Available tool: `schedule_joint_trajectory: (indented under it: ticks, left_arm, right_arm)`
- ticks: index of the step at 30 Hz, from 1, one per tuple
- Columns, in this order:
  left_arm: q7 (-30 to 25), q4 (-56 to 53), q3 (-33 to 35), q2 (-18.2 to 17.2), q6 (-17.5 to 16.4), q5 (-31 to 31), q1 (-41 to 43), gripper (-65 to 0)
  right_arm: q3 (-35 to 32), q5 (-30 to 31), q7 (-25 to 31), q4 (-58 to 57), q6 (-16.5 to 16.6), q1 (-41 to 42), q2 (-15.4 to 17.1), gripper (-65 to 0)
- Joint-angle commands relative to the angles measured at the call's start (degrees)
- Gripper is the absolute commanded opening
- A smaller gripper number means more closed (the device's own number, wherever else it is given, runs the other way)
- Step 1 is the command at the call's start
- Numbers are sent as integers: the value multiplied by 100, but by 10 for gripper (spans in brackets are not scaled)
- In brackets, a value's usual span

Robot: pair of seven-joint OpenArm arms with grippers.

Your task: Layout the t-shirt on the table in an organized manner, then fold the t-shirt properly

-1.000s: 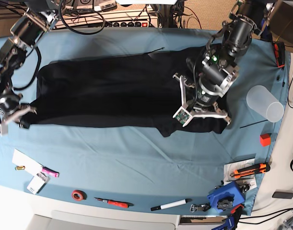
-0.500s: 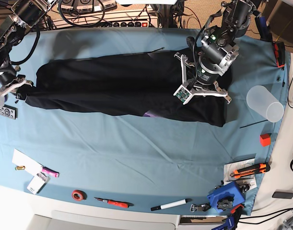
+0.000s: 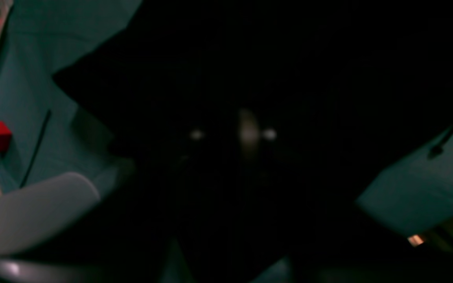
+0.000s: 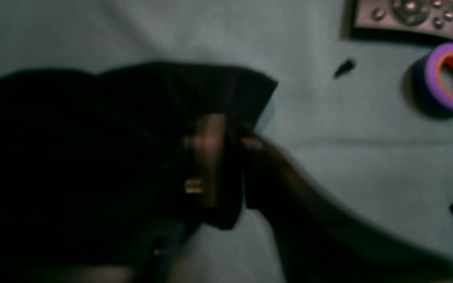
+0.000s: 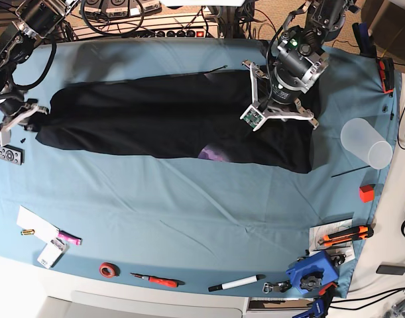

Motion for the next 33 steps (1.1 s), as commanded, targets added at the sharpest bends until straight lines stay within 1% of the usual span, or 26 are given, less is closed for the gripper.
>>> schedule_joint_trajectory:
  ticks: [1, 2, 5, 7, 8, 9, 10, 14, 16, 18, 19, 21, 22, 24, 26, 27, 29, 31, 33]
  left_arm:
    - [-24, 107, -31, -26, 81, -4, -2, -422]
    - [37, 109, -31, -26, 177, -81, 9, -395]
    - [273, 153, -33, -26, 433, -136, 9, -388]
    - [321, 293, -31, -26, 529, -136, 26, -388]
    - [315, 389, -31, -26, 577, -122, 50, -388]
    - [293, 490, -31, -22, 592, -87, 76, -388]
    - [243, 590, -31, -20, 590, -11, 111, -388]
    - [173, 839, -31, -13, 592, 79, 214, -388]
    - [127, 841, -31, -13, 588, 59, 214, -388]
    - [116, 839, -31, -13, 588, 57, 214, -388]
    - [96, 841, -31, -13, 588, 59, 214, -388]
    - [94, 839, -31, -13, 588, 57, 219, -388]
    - [94, 839, -31, -13, 586, 57, 229, -388]
    - [79, 839, -31, -13, 588, 57, 262, -388]
    - [68, 839, -31, -11, 588, 57, 284, -388]
    - [57, 839, -31, -13, 588, 57, 297, -388]
    - [13, 839, -31, -13, 588, 57, 308, -388]
    - [-13, 839, -31, -13, 588, 57, 306, -388]
    - [-42, 839, -31, -11, 588, 57, 306, -388]
  right_arm:
    - [39, 125, -13, 101, 3, 63, 149, -439]
    - [39, 153, -133, 103, 3, 66, 153, -420]
    - [96, 684, -278, 103, 3, 63, 160, -420]
    - [247, 1292, -249, 103, 3, 66, 162, -420]
    - [358, 1532, -181, 103, 3, 76, 157, -420]
    - [490, 1646, -83, 103, 3, 83, 160, -420]
    - [621, 1657, 4, 103, 3, 109, 157, -420]
    - [1029, 1661, -37, 103, 3, 140, 160, -420]
    - [1069, 1663, -282, 103, 3, 127, 175, -418]
    - [1005, 1838, -647, 103, 3, 59, 245, -415]
    - [984, 1921, -813, 103, 3, 37, 260, -394]
    - [964, 1915, -815, 101, 3, -26, 243, -348]
    - [966, 1908, -815, 101, 3, -55, 221, -340]
    - [966, 1757, -632, 28, 3, -98, 151, -340]
    - [964, 1495, -365, -192, -153, -92, 61, -340]
    - [964, 1484, -258, -337, -186, -96, 33, -340]
    - [964, 1491, -149, -695, -232, -79, 17, -340]
    - [964, 1537, -157, -1082, -225, -35, 28, -340]
    - [964, 1862, -271, -1397, -153, -15, 20, -340]
